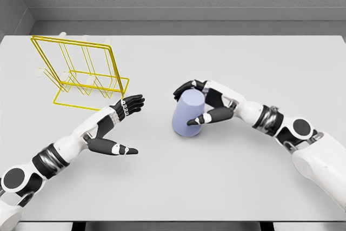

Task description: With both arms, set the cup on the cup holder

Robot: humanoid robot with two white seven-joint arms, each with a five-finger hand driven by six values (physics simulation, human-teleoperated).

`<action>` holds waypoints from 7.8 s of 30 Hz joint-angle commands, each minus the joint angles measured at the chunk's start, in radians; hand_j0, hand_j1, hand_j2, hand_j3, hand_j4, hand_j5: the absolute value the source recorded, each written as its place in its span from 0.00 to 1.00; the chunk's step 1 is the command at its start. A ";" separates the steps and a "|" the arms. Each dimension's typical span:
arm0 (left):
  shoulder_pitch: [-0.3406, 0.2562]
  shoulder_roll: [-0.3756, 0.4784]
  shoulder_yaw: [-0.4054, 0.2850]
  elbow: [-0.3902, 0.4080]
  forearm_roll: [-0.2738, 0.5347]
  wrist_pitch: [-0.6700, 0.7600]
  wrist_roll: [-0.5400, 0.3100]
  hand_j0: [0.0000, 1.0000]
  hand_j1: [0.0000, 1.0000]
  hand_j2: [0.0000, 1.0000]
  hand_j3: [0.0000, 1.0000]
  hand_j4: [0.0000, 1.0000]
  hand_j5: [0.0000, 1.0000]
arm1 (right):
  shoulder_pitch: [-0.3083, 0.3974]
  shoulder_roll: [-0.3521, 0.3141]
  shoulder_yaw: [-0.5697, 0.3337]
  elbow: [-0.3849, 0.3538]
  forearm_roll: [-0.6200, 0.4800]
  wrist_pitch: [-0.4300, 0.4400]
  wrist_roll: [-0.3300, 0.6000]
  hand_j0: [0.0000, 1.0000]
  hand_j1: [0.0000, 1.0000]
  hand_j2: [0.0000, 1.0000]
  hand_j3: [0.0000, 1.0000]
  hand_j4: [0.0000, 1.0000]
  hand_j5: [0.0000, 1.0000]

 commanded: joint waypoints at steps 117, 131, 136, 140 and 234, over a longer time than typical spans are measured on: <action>-0.081 -0.449 0.037 0.254 -0.192 0.138 -0.009 1.00 1.00 1.00 1.00 1.00 1.00 | -0.293 -0.499 0.034 0.053 0.552 -0.263 -0.031 1.00 1.00 1.00 1.00 1.00 1.00; -0.091 -0.474 0.037 0.274 -0.200 0.160 -0.009 1.00 1.00 1.00 1.00 1.00 1.00 | -0.293 -0.491 -0.006 0.056 0.552 -0.263 -0.031 1.00 1.00 1.00 1.00 1.00 1.00; -0.095 -0.472 0.037 0.274 -0.200 0.160 -0.010 1.00 1.00 1.00 1.00 1.00 1.00 | -0.290 -0.489 -0.006 0.056 0.552 -0.263 -0.031 1.00 1.00 1.00 1.00 1.00 1.00; -0.095 -0.472 0.037 0.274 -0.199 0.161 -0.010 1.00 1.00 1.00 1.00 1.00 1.00 | -0.290 -0.492 -0.006 0.071 0.551 -0.263 -0.031 1.00 1.00 1.00 1.00 1.00 1.00; 0.032 -0.265 0.198 -0.045 -0.064 0.078 -0.046 0.52 0.52 0.52 0.52 0.52 0.52 | -0.267 -0.551 0.005 0.089 0.554 -0.263 -0.031 1.00 1.00 1.00 1.00 1.00 1.00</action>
